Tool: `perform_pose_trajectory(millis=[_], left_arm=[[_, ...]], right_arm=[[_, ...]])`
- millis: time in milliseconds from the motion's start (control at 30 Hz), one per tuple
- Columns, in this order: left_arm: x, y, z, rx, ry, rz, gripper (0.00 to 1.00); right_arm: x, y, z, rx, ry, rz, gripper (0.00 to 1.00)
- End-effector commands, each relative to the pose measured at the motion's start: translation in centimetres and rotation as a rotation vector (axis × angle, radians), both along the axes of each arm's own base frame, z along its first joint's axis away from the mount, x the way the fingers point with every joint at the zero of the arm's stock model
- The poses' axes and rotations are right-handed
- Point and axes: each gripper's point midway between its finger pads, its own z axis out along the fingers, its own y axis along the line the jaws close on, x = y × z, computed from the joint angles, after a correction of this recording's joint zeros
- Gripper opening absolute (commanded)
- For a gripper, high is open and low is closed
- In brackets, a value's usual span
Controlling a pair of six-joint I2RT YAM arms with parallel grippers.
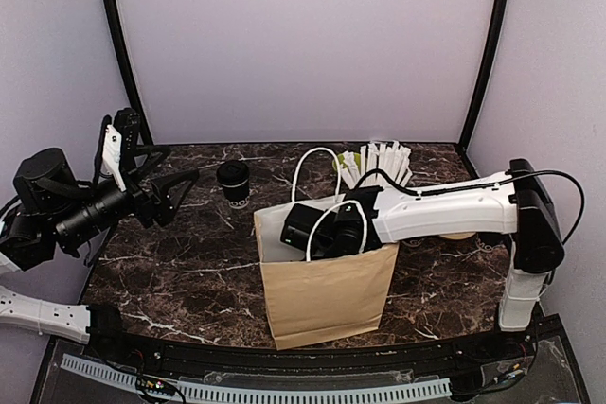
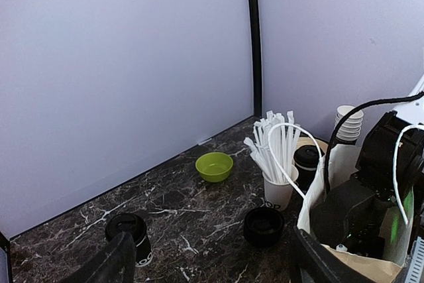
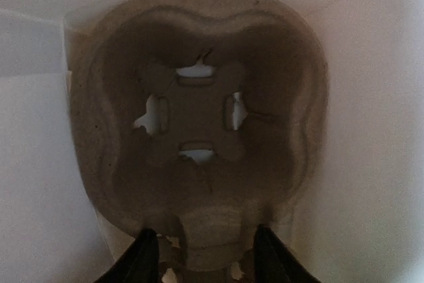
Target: Pack the takeout coffee
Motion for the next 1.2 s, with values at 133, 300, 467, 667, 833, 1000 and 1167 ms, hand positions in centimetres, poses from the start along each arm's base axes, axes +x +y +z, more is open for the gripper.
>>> perform_pose_trajectory(millis=[133,300,467,667,833,1000,1167], left_arm=[[0.3,-1.2,0.2,0.061,-0.018,-0.029,0.84],[0.7,-3.5,0.2,0.094,0.011,-0.087,0.85],[1.2,-6.2,0.0,0.134,0.109,-0.199,0.85],[1.8,-9.4,-1.2,0.173,0.203,-0.301,0.85],[3.2,-11.6,-2.6,0.137,0.301,-0.351,0.84],[3.7,-14.2,-3.6,0.111,0.389,-0.455,0.84],[5.4,-15.7,-4.2,0.087,0.45,-0.46,0.81]], right_arm=[[-0.4,1.1,5.1,0.08,-0.004,0.014,0.6],[0.5,1.4,7.7,0.121,-0.051,0.013,0.61],[0.9,1.5,11.0,0.195,-0.075,0.032,0.62],[2.1,1.1,13.8,0.265,-0.117,0.028,0.62],[3.4,0.7,15.8,0.324,-0.158,0.013,0.62],[4.1,-0.4,17.8,0.371,-0.196,0.018,0.62],[4.5,-1.6,20.2,0.441,-0.227,0.031,0.62]])
